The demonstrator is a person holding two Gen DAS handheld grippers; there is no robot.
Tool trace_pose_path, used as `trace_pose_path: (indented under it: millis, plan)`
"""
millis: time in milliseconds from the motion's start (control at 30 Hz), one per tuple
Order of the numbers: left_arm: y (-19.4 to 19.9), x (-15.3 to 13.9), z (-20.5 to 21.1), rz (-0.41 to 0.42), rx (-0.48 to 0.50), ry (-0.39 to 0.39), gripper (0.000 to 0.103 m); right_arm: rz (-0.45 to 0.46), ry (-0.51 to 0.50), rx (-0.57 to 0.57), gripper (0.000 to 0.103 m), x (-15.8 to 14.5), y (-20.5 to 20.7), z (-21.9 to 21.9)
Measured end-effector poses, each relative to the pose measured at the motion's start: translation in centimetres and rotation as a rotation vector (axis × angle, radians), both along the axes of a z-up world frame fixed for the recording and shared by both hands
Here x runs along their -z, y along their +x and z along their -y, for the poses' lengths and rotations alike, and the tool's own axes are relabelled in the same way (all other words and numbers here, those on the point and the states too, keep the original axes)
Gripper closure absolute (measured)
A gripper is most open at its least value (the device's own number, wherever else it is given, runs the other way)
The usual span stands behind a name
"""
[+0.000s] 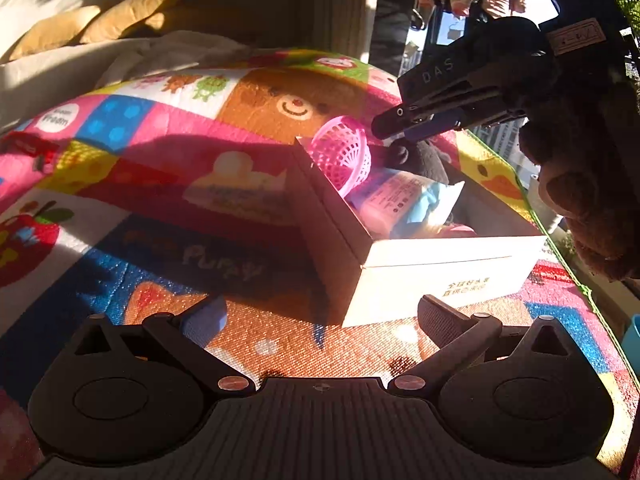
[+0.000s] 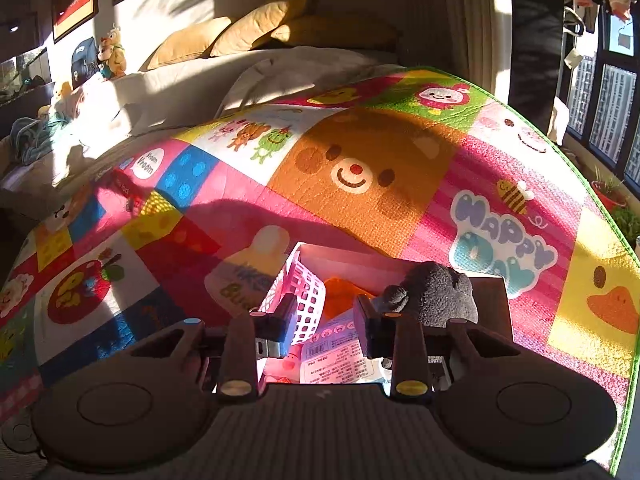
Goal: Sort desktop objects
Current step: 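Drop the basket into the box with the left tool while the right tool drops the bottle in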
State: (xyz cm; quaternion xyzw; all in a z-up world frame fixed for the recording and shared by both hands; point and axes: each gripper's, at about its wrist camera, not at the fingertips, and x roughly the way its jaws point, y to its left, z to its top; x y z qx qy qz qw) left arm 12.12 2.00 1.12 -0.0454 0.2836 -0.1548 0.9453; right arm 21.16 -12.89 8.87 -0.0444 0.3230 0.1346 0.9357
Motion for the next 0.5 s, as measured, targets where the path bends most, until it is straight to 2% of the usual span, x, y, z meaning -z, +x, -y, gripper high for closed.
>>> trace_pose_path:
  millis: [67,200,300,433,500]
  plan:
    - [-0.1,0.0,0.1,0.009,0.002,0.002,0.000,-0.009,-0.033,0.030,0.072,0.7,0.5,-0.2]
    - [-0.1,0.1,0.0,0.010,0.011,-0.020,0.000,-0.102,-0.076,0.044,0.072,3.4,1.0,0.7]
    - [0.1,0.2,-0.4,-0.006,-0.001,-0.043,0.000,-0.092,-0.140,0.032,0.072,4.4,0.0,1.5]
    - [0.0,0.2,-0.5,-0.004,-0.003,-0.046,0.000,-0.060,-0.207,0.083,0.072,3.7,-1.0,2.9]
    - [0.0,0.1,-0.5,-0.003,-0.003,-0.044,0.000,-0.024,-0.285,0.144,0.072,3.3,-1.6,3.1]
